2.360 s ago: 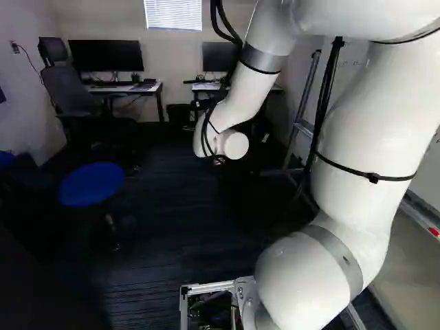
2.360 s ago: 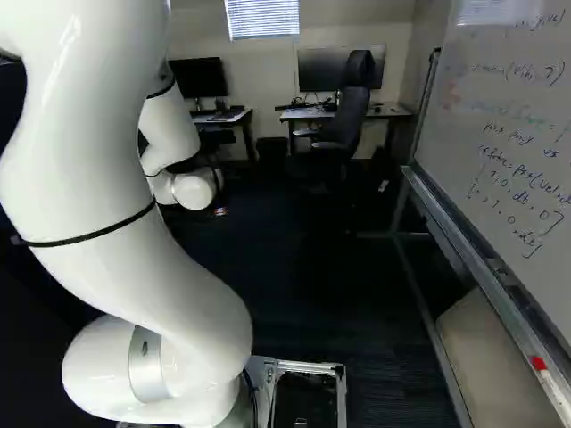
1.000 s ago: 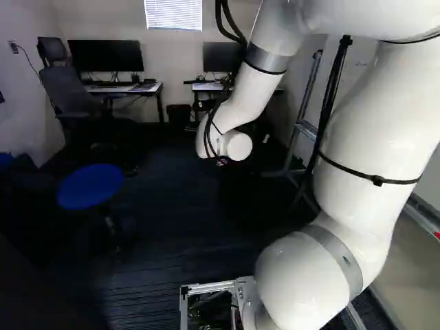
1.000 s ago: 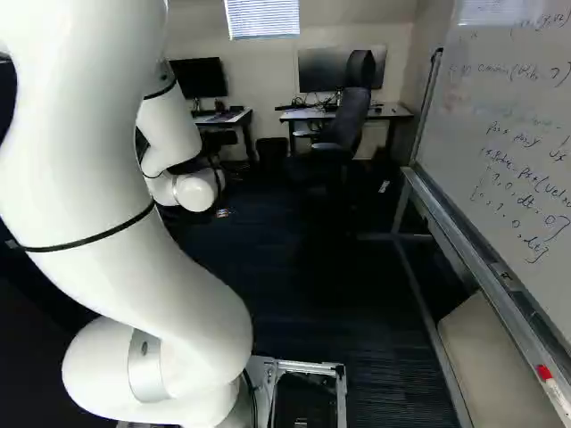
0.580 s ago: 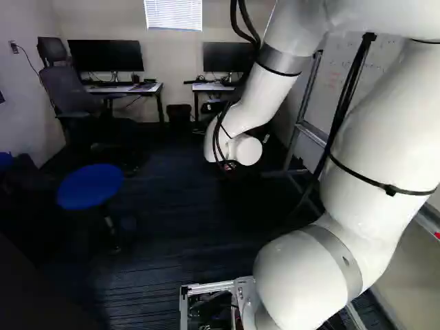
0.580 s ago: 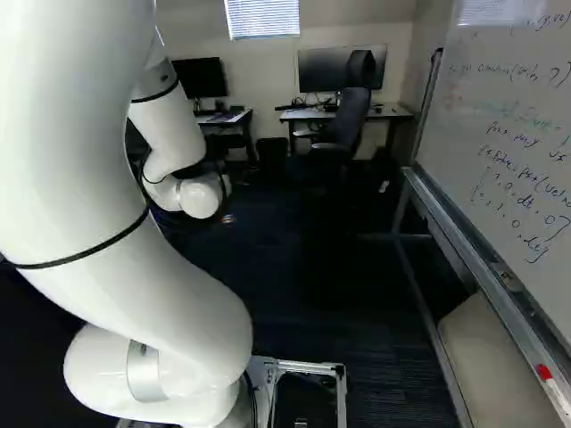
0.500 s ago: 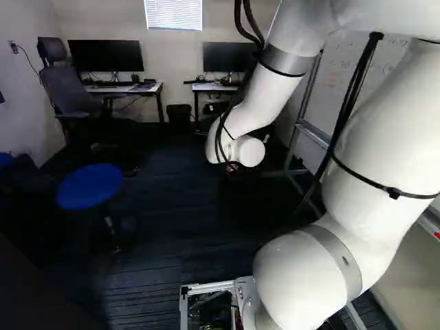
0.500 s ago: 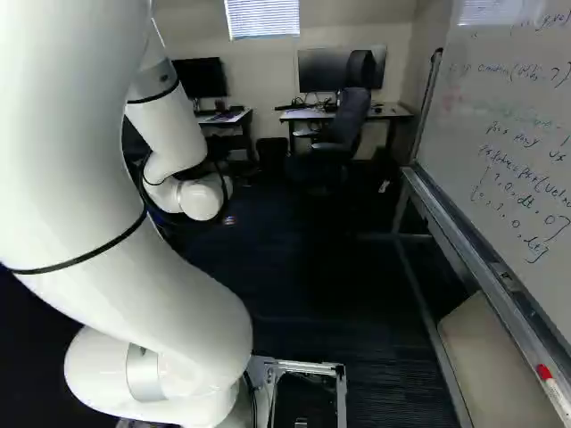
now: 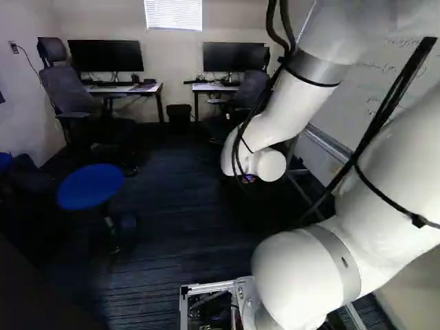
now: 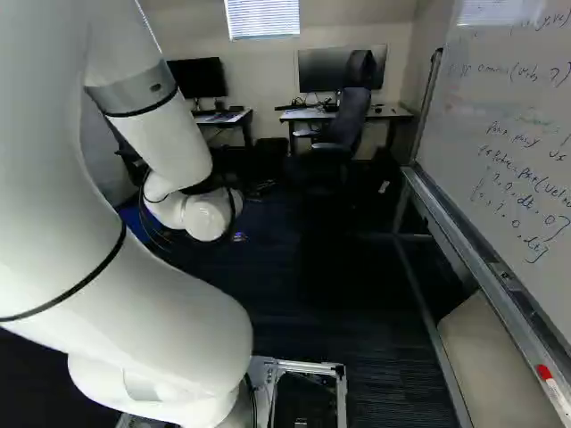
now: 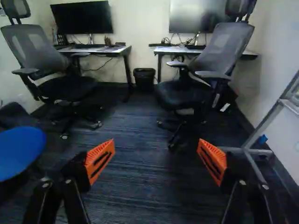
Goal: Open the door and move inside
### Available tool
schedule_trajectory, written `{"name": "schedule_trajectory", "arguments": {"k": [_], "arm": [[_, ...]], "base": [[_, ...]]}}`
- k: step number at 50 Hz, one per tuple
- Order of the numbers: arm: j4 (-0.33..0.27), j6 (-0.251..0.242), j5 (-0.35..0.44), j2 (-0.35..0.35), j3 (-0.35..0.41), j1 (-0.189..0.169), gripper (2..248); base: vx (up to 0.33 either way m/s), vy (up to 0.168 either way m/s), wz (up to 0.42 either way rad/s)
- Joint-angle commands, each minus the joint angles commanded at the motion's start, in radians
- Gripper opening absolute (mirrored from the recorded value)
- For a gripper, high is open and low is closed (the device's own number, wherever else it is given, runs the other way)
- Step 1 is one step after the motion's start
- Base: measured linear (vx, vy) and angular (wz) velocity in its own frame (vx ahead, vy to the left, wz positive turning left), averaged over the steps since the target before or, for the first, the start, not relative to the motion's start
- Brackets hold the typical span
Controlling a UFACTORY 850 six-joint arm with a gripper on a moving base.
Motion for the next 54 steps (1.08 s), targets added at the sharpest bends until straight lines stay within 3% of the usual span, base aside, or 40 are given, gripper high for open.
{"name": "schedule_trajectory", "arguments": {"k": [27,54], "arm": [[-0.013,0.000,-0.009,0.099,0.113,-0.075,247],[-0.017,0.000,-0.012,0.127,0.144,-0.096,247]], "base": [[0.000,0.000,0.000],[0.000,0.000,0.000]]}}
